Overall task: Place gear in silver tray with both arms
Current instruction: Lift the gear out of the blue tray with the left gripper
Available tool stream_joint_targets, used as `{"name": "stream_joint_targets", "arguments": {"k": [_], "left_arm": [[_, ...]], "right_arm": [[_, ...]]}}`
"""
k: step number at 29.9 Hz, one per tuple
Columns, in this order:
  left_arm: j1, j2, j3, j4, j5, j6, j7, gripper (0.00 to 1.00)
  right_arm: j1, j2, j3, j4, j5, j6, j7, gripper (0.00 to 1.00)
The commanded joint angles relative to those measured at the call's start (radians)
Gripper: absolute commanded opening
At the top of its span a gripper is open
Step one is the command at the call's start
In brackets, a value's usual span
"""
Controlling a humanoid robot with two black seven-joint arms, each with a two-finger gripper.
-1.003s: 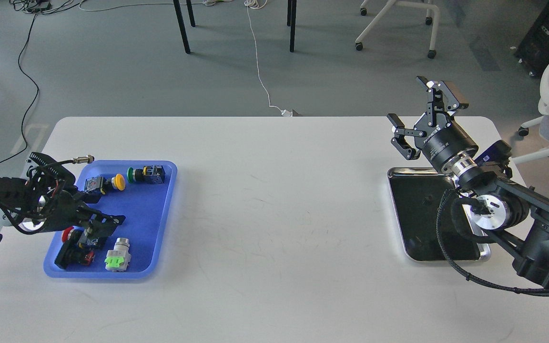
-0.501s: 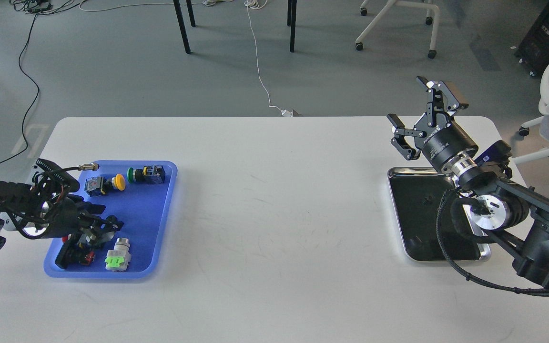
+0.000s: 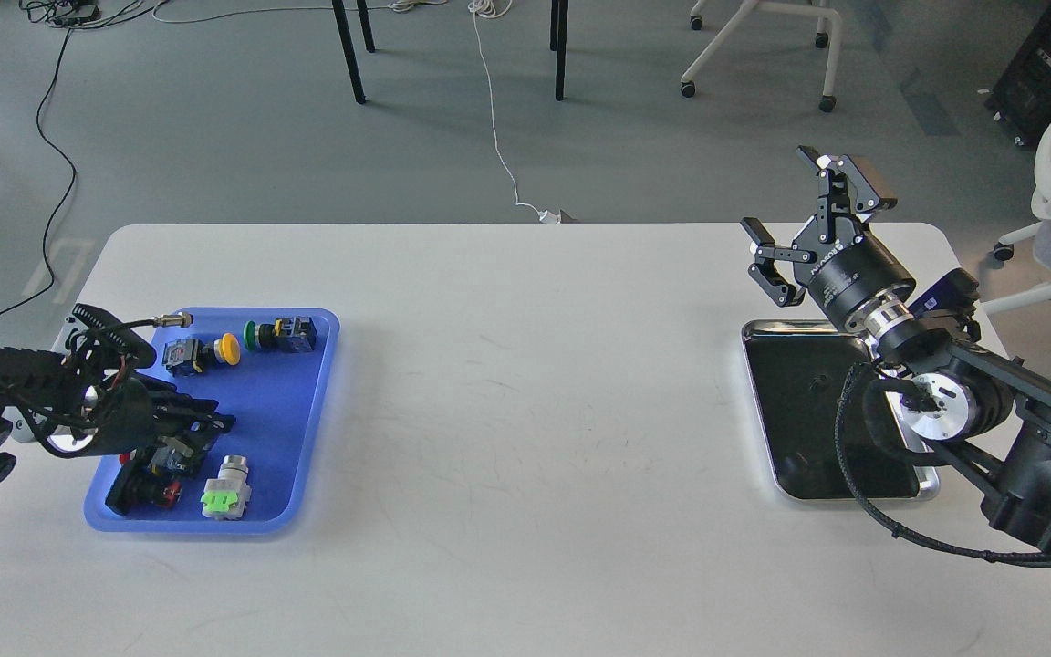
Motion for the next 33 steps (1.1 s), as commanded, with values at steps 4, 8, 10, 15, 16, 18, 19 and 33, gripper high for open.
{"name": "stream_joint_targets", "arguments": {"k": [4, 8, 10, 15, 16, 18, 19, 33], "left_arm": [[0.001, -0.001, 0.0, 0.006, 0.0, 0.0, 0.0, 0.17], [-0.024, -0.001, -0.001, -0.005, 0.0, 0.0, 0.0, 0.16], [-0.056, -0.001, -0.003, -0.017, 0.0, -0.002, 0.0, 0.17], [-0.16, -0.003, -0.003, -0.163, 0.0, -0.059, 0.0, 0.17], [-0.18, -0.003, -0.003, -0.201, 0.0, -0.072, 0.0, 0.17], [-0.219, -0.004, -0.003, -0.268, 0.0, -0.092, 0.0, 0.17], [-0.237, -0.012, -0.001, -0.296, 0.0, -0.108, 0.0, 0.17], [-0.389, -0.508, 0.153, -0.219, 0.0, -0.162, 0.0, 0.17]], "right_arm": [[0.0, -0.001, 0.0, 0.002, 0.0, 0.0, 0.0, 0.98], [0.002, -0.001, 0.0, 0.003, 0.0, 0.0, 0.0, 0.98], [0.002, -0.003, 0.0, 0.002, 0.0, 0.0, 0.0, 0.98], [0.002, -0.005, 0.0, 0.002, 0.0, 0.0, 0.0, 0.98], [0.002, -0.005, 0.001, 0.0, 0.0, 0.0, 0.0, 0.98], [0.002, -0.006, 0.001, -0.002, 0.0, -0.003, 0.0, 0.98], [0.002, -0.006, 0.001, -0.002, 0.0, -0.006, 0.0, 0.98], [0.124, -0.001, 0.0, -0.012, 0.002, -0.011, 0.0, 0.98]]}}
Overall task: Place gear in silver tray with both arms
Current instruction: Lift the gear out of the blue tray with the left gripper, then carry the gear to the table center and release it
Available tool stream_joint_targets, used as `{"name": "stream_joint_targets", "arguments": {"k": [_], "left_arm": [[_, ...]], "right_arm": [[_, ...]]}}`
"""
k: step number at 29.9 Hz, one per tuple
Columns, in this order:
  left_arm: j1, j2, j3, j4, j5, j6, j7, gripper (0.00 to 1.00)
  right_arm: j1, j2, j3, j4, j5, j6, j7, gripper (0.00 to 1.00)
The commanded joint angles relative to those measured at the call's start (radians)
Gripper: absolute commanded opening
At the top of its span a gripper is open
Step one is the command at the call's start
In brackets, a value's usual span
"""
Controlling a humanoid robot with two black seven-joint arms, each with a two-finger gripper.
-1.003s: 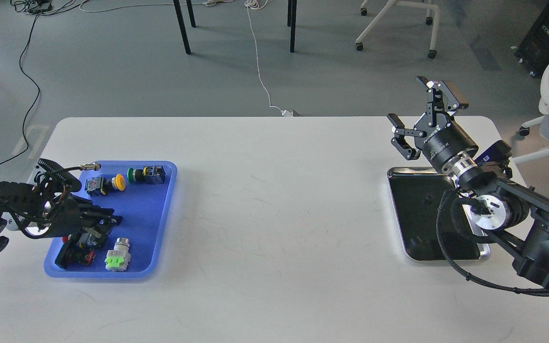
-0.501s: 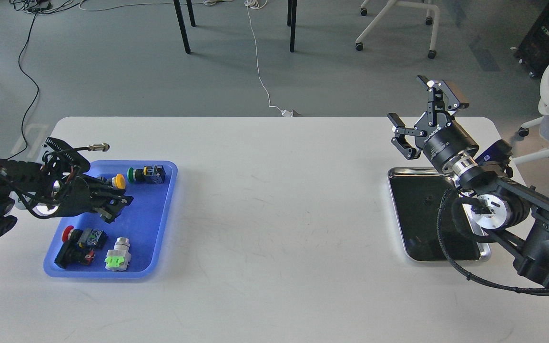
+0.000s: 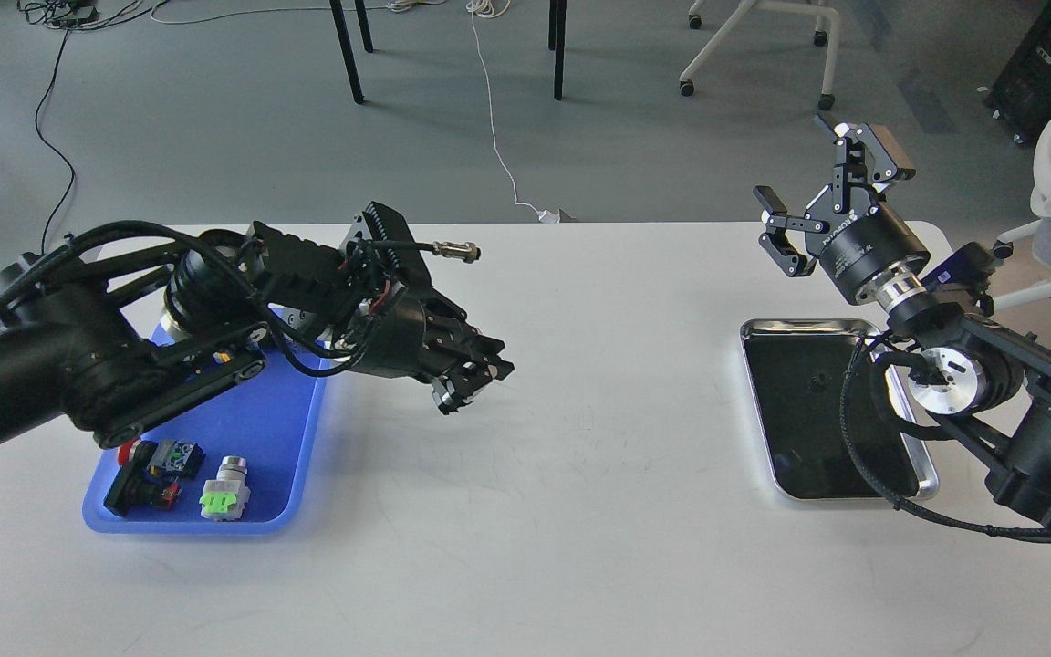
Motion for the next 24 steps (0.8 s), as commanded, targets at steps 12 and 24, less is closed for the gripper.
{"name": "stream_joint_targets", "arguments": {"k": [12, 24], "left_arm": [[-0.004, -0.401, 0.092, 0.382, 0.0, 0.01, 0.0, 0.18], [-0.001, -0.401, 0.12, 0.46, 0.0, 0.032, 0.0, 0.2]], "right_arm": [[0.165, 0.004, -0.186, -0.015, -0.002, -0.019, 0.0, 0.98], [0.154, -0.001, -0.19, -0.015, -0.003, -0.019, 0.0, 0.98]]}}
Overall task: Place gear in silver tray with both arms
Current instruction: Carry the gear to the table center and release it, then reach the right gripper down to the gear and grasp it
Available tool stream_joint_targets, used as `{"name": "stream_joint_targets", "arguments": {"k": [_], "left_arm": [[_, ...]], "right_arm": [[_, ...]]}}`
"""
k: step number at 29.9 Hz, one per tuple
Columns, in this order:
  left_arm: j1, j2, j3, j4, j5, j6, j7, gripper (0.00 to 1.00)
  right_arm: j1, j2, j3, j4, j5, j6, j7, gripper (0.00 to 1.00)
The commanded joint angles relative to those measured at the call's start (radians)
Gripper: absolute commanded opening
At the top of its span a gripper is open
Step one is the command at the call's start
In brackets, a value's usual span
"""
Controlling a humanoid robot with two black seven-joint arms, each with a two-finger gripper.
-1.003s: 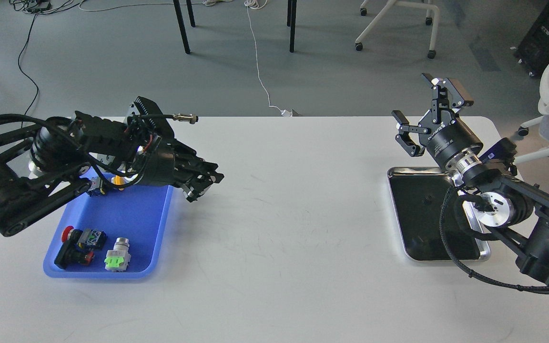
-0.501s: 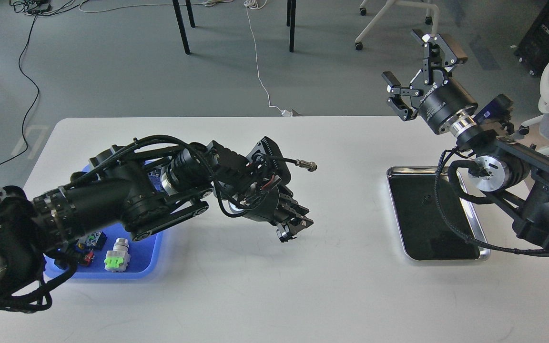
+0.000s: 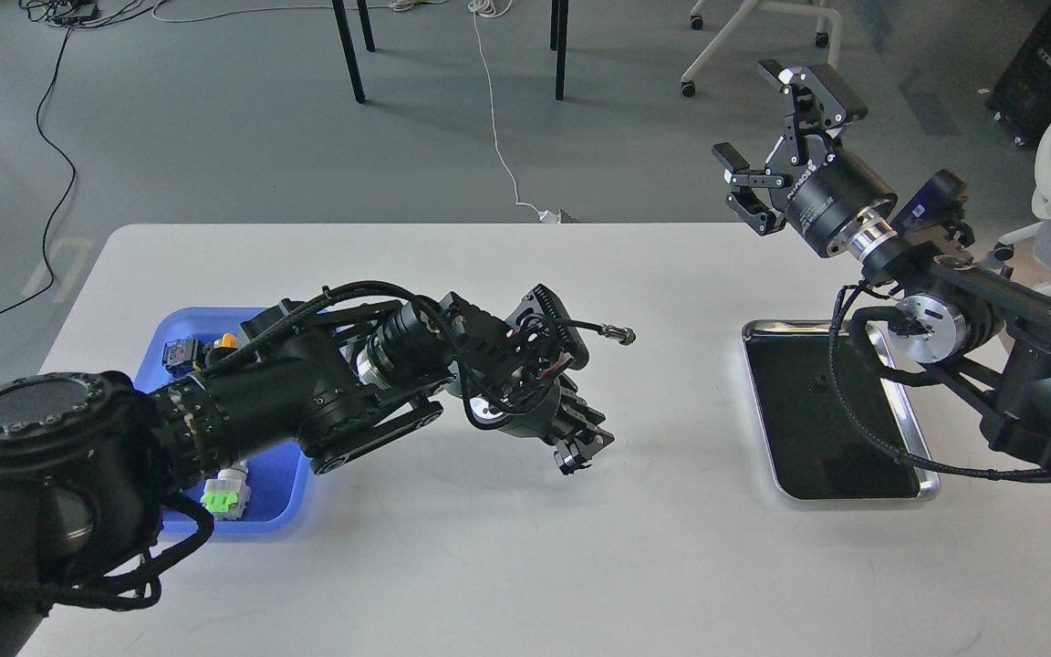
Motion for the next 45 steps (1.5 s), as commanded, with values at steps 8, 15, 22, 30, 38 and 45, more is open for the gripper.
{"name": "stream_joint_targets", "arguments": {"k": [8, 15, 22, 30, 38, 45], "left_arm": [[0.019, 0.0, 0.009, 0.036, 0.0, 0.044, 0.0, 0.26], [0.03, 0.0, 0.0, 0.036, 0.0, 0.046, 0.0, 0.66], [0.017, 0.0, -0.034, 0.018, -0.136, 0.088, 0.0, 0.93], [0.101, 0.244, -0.17, -0.119, -0.86, 0.113, 0.0, 0.98], [0.408, 0.359, -0.566, -0.182, -1.396, 0.115, 0.0, 0.98], [0.537, 0.361, -0.807, -0.183, -1.473, 0.121, 0.0, 0.98]], "right_arm": [[-0.003, 0.0, -0.001, -0.001, 0.0, -0.003, 0.0, 0.98], [-0.003, -0.008, -0.003, -0.001, 0.0, -0.005, 0.0, 0.98], [-0.005, -0.03, -0.004, 0.003, -0.009, 0.001, 0.0, 0.98], [-0.009, -0.147, -0.093, 0.049, -0.257, 0.013, 0.0, 0.99], [0.032, -0.202, -0.255, 0.152, -0.797, 0.026, 0.0, 0.99], [0.268, -0.109, -0.594, 0.149, -1.177, 0.024, 0.0, 0.99]]}}
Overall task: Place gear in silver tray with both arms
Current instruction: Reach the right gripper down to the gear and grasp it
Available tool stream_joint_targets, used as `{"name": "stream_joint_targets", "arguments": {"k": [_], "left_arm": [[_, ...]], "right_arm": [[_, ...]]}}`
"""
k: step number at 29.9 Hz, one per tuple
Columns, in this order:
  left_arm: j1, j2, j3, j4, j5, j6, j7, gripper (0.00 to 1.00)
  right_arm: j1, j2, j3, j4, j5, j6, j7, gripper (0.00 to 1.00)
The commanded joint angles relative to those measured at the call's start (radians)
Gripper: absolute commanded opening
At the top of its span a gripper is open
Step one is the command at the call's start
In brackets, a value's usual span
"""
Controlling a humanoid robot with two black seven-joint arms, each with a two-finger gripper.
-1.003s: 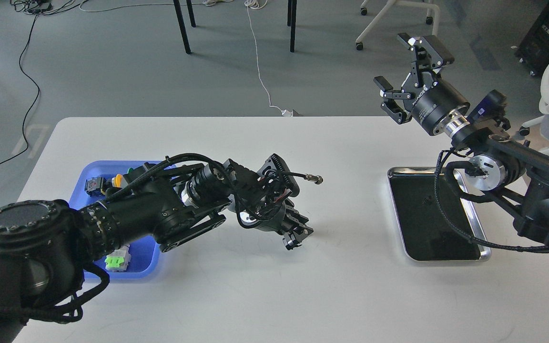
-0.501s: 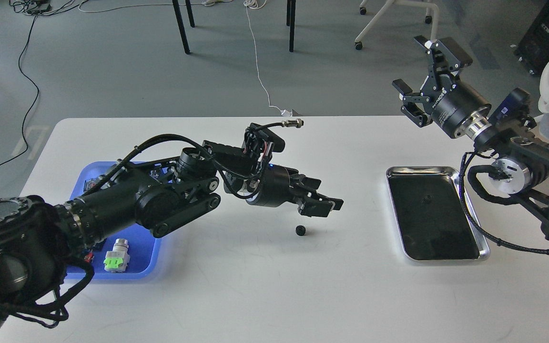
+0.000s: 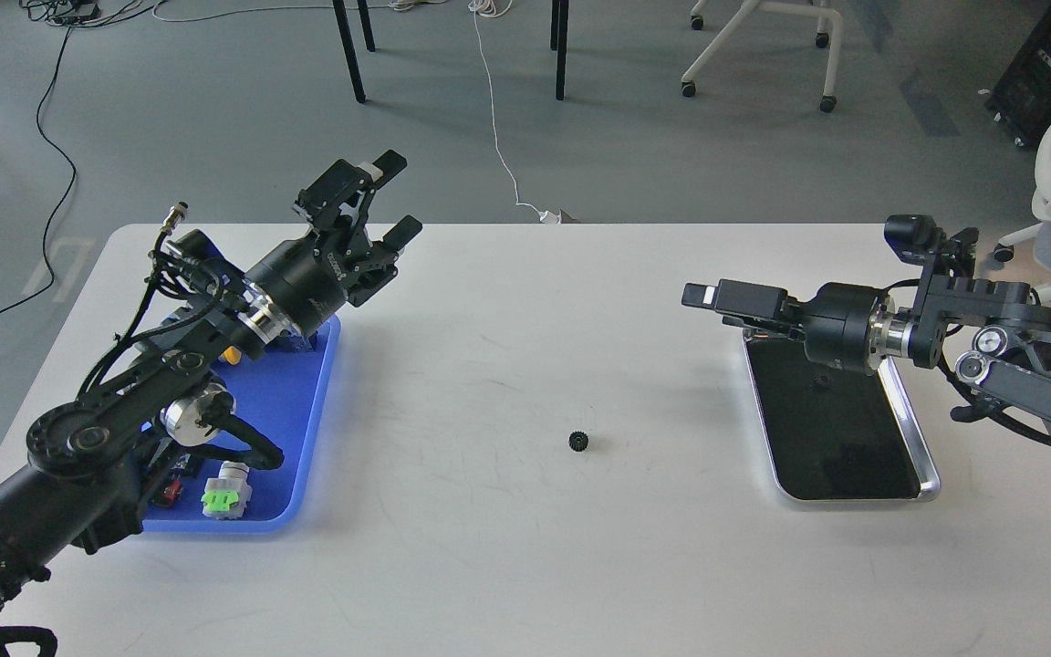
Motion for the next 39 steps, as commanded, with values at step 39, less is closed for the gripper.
{"name": "stream_joint_targets", "arguments": {"k": [39], "left_arm": [[0.077, 0.016, -0.127, -0.053, -0.154, -0.008, 0.0, 0.98]], "right_arm": [[0.288, 0.591, -0.646, -0.164, -0.181, -0.273, 0.0, 0.6]]}}
